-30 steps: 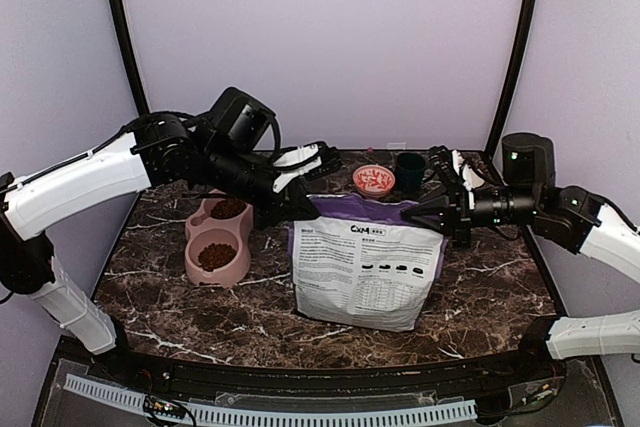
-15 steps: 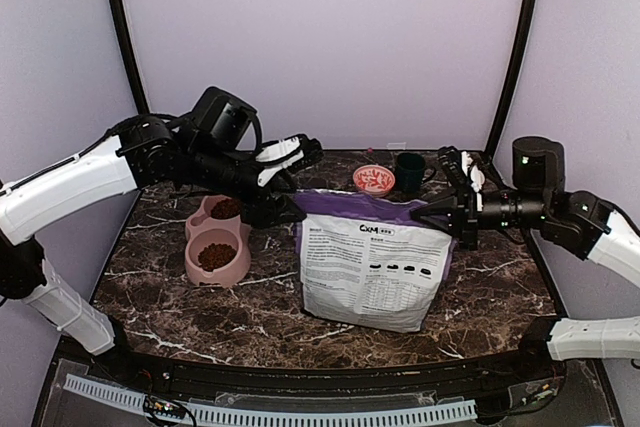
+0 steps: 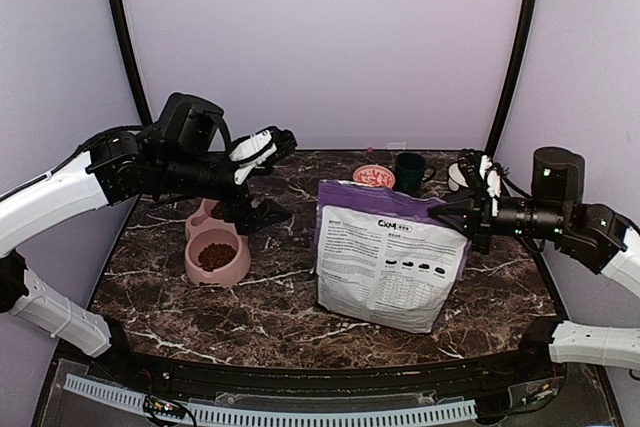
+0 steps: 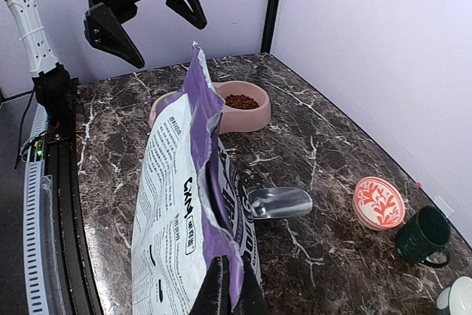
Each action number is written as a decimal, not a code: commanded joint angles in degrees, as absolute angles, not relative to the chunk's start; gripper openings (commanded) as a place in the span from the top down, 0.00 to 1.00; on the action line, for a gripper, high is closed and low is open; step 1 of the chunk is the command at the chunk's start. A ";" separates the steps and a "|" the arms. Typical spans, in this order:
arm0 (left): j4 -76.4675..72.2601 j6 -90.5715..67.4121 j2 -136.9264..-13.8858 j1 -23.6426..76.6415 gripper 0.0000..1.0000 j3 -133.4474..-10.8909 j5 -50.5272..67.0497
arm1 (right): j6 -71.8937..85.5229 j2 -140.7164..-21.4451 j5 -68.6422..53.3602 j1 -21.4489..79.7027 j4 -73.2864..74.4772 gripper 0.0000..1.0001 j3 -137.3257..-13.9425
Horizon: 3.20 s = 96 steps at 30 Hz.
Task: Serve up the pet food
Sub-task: Move the pet food bag to the corner of the board.
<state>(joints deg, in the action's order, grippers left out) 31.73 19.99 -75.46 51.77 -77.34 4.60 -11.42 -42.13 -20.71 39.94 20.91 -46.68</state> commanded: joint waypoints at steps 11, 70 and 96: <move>19.99 18.02 -67.42 49.14 0.01 -69.72 -3.45 | -10.23 -34.46 2.83 38.10 11.22 1.00 -48.32; 16.69 17.95 -64.61 48.93 0.01 -66.62 -7.78 | -24.61 -34.89 45.76 31.36 15.82 1.00 -58.80; 16.53 17.73 -64.87 48.87 0.01 -66.44 -7.75 | -15.82 -29.28 42.35 31.27 18.42 0.99 -51.72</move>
